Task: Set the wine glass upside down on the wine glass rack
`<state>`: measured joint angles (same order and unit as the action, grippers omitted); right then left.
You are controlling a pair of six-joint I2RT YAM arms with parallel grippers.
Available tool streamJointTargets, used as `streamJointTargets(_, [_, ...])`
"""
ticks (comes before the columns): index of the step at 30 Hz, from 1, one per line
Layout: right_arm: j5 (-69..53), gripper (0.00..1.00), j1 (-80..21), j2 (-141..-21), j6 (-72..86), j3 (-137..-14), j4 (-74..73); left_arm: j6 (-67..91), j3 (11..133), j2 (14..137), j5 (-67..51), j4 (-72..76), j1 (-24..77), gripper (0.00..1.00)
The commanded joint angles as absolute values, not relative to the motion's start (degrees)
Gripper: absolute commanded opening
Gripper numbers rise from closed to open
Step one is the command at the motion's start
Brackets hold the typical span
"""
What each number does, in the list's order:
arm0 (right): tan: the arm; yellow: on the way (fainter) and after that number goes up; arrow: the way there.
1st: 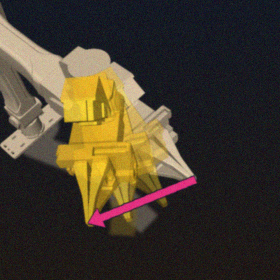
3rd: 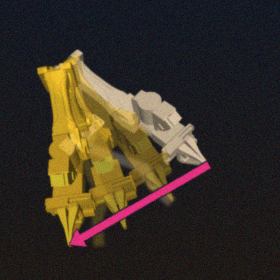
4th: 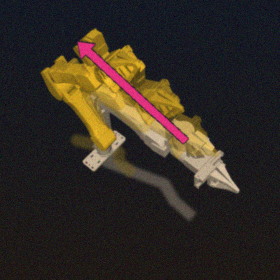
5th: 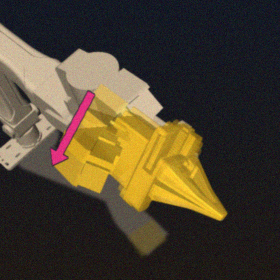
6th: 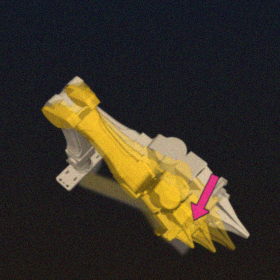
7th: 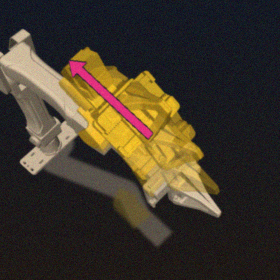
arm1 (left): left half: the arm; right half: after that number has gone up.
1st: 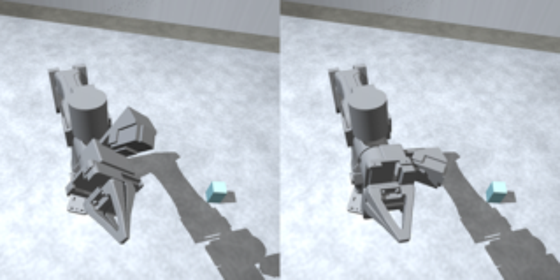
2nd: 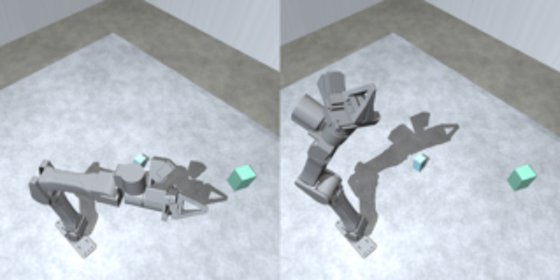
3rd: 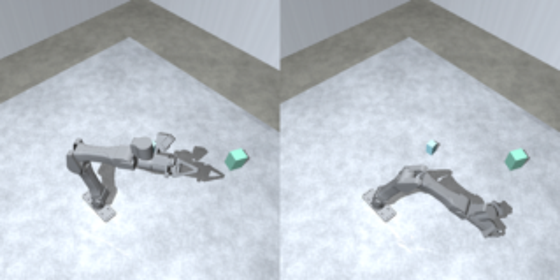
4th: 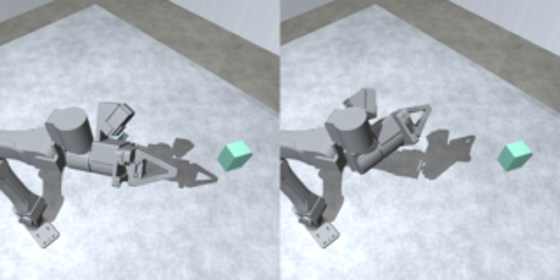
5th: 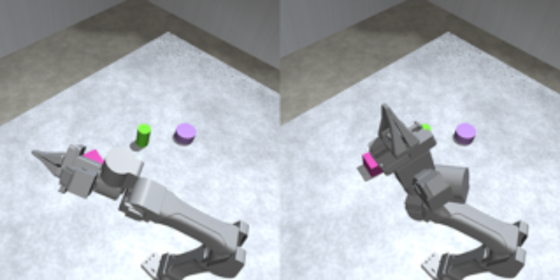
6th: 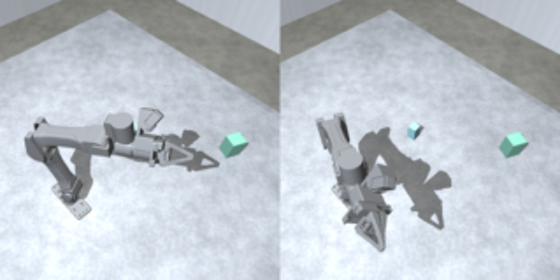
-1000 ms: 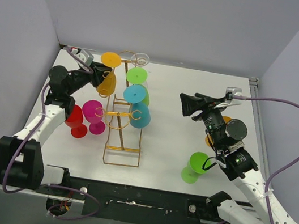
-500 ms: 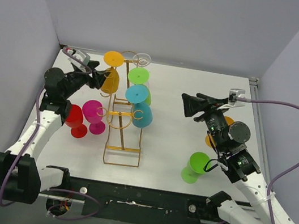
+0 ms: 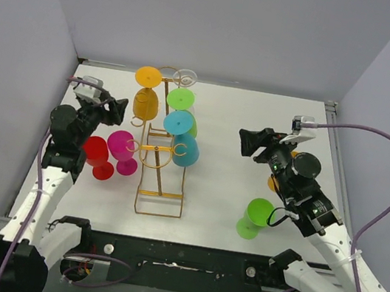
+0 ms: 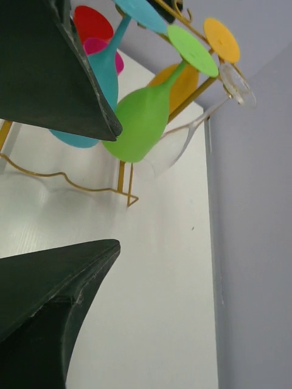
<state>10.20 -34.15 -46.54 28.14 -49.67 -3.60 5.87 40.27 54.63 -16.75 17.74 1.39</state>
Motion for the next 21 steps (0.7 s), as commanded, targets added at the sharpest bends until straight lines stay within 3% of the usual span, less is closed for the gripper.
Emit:
streamJointTargets(1, [20.23, 0.67, -33.96, -48.29, 25.58, -56.72, -15.92, 12.97, 42.93, 48.18, -0.24, 8.18, 1.05, 0.63])
streamJointTargets(7, [33.24, 0.67, -32.88, -55.67, 23.59, -65.26, -33.13, 17.87, 52.98, 43.44, 9.73, -13.42, 0.92, 0.66])
streamJointTargets(11, [36.07, 0.67, -29.83, -60.11, 23.60, -67.49, -39.16, 15.63, 60.30, 42.54, 4.88, -26.90, 0.87, 0.71])
streamJointTargets(21, [14.88, 0.60, -12.12, -67.72, 19.72, -66.59, -39.10, 14.62, 63.96, 36.32, -4.01, -36.08, 0.97, 0.78])
